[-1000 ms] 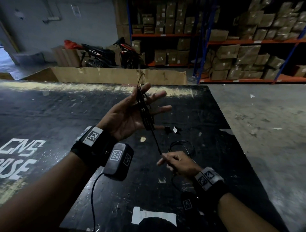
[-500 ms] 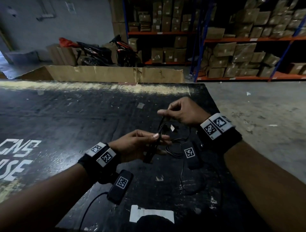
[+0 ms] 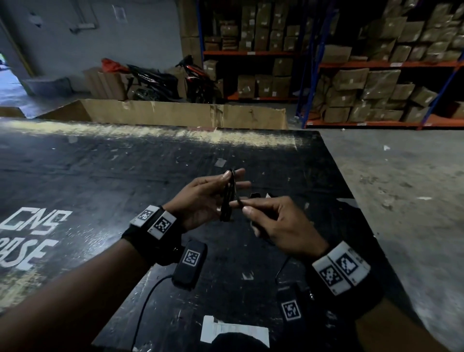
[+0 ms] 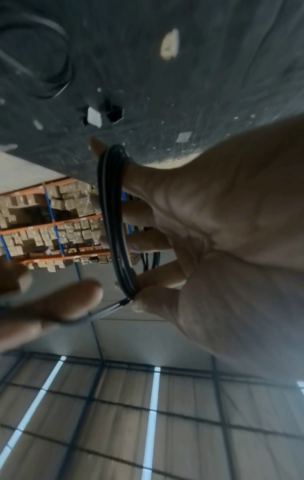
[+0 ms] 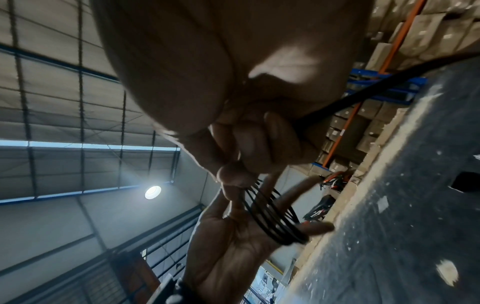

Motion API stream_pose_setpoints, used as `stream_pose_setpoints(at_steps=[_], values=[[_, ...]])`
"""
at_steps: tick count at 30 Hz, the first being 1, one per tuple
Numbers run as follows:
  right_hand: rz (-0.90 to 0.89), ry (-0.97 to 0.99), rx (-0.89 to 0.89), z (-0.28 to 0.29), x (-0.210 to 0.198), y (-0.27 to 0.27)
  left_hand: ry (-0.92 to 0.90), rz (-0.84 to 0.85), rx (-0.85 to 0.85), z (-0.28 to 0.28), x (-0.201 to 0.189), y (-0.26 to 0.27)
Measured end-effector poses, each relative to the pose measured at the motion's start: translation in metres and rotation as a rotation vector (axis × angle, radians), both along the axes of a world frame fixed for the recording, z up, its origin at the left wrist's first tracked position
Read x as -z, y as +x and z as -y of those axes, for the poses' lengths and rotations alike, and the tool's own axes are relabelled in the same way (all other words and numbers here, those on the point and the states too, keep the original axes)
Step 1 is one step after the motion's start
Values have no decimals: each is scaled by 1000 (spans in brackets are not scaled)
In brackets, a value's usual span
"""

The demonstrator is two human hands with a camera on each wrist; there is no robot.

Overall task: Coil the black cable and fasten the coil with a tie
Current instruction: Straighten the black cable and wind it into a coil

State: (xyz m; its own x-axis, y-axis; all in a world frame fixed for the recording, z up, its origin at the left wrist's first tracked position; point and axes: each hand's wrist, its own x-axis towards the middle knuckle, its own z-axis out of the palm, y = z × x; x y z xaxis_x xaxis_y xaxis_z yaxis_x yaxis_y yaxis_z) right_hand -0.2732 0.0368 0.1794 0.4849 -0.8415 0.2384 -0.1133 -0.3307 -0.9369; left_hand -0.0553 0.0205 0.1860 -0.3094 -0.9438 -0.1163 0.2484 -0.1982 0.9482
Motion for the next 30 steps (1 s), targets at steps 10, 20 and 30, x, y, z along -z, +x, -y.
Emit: stream_pose_setpoints(at_steps=[10, 20, 30], values=[[106, 408, -58, -2, 60, 0, -78, -357, 40, 9, -23, -2], [-165, 214, 81, 41, 90, -23, -44, -411, 400, -14, -23, -23], [-514, -179, 101, 90, -17, -20, 82, 32, 286, -30, 25, -20]])
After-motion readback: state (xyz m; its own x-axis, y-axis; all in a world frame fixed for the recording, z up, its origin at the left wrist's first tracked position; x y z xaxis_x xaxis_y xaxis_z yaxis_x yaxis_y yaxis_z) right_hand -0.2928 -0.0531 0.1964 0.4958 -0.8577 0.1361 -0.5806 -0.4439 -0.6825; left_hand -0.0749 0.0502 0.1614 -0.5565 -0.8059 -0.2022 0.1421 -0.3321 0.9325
